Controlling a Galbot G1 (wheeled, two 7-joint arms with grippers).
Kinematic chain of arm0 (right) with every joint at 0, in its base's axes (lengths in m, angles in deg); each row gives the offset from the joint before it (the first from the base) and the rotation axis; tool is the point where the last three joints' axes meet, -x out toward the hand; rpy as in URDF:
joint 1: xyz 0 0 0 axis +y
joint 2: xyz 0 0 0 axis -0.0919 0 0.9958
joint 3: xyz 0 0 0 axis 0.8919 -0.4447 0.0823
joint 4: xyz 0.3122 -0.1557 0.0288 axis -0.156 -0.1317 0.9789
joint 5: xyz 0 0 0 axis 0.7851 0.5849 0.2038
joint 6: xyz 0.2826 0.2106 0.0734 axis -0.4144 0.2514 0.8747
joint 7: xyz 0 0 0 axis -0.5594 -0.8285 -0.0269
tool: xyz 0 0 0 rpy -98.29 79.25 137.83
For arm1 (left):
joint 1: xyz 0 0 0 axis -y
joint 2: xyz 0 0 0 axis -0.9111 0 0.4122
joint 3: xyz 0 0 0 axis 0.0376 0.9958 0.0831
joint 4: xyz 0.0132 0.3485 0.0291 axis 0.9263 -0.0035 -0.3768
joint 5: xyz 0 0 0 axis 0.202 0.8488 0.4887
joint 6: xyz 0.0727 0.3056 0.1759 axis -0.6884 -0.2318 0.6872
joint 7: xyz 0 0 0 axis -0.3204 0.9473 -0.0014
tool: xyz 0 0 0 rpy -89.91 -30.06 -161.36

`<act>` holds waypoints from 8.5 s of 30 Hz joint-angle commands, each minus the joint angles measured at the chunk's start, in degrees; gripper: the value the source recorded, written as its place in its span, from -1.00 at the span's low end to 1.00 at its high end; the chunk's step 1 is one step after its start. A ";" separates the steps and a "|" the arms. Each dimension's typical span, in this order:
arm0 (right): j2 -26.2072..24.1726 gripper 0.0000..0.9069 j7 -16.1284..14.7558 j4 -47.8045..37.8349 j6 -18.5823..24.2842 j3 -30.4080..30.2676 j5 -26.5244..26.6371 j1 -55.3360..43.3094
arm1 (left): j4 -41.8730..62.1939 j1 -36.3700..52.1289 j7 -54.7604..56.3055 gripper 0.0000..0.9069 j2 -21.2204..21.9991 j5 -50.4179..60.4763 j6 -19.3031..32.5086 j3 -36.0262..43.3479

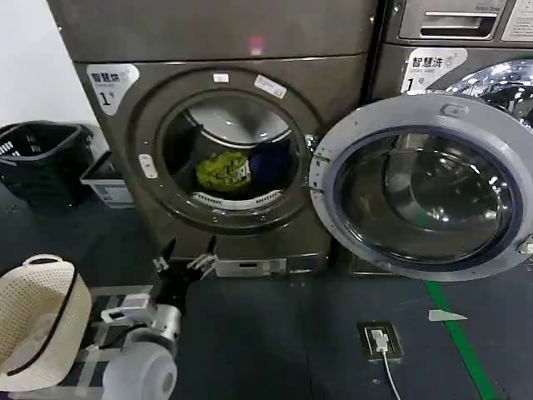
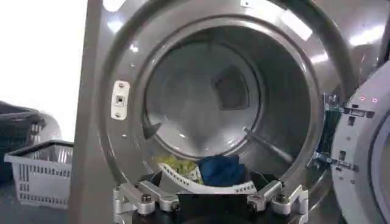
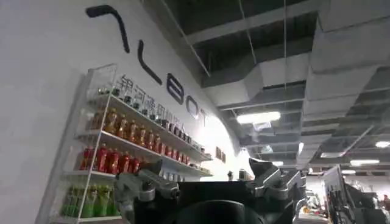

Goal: Grasp the clothes from the dryer.

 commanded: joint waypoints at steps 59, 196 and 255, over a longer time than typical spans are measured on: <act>-0.24 1.00 -0.39 2.28 7.24 1.41 3.13 1.22 | -3.13 -1.95 -0.64 1.00 -0.12 0.74 1.05 -1.93; 1.61 1.00 2.21 2.33 4.16 4.67 0.13 1.85 | 112.40 84.48 -73.88 1.00 -3.22 67.82 32.67 30.82; 2.76 1.00 1.71 2.51 4.50 2.99 -1.76 0.97 | 106.53 79.99 -60.53 -1.00 -1.56 49.60 27.16 23.50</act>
